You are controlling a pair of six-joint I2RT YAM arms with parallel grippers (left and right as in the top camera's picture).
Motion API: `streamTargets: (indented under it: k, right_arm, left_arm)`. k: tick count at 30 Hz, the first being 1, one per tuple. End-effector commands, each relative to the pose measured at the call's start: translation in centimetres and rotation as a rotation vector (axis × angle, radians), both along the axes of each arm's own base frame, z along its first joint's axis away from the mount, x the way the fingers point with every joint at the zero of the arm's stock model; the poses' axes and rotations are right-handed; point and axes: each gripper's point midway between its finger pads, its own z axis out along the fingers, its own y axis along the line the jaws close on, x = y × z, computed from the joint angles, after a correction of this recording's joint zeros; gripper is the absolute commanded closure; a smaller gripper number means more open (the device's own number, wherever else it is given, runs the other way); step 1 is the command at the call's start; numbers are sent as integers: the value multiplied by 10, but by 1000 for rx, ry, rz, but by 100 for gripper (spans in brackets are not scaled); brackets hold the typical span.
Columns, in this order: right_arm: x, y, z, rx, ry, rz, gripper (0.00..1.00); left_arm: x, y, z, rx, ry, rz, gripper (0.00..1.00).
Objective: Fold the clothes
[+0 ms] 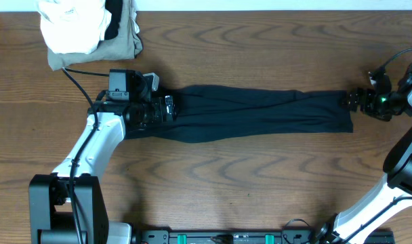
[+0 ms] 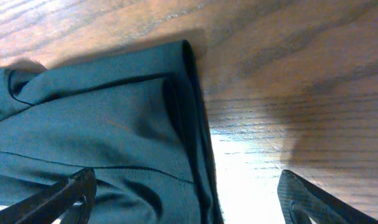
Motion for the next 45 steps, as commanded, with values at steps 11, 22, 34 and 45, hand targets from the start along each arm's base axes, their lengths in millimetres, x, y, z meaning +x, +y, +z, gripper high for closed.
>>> streamTargets:
  k: [11, 22, 34, 45]
  right_arm:
    - [0, 11, -15, 72, 7, 23, 10]
    - [-13, 31, -44, 122, 67, 45, 11]
    - [-36, 45, -87, 198, 203, 41, 24]
    - [-52, 53, -93, 242, 280, 38, 28]
  left_arm:
    - [0, 0, 4, -6, -21, -16, 5]
    - [0, 0, 4, -6, -22, -16, 5]
    - [0, 0, 4, -4, -22, -14, 5]
    - [0, 0, 4, -4, -22, -14, 5]
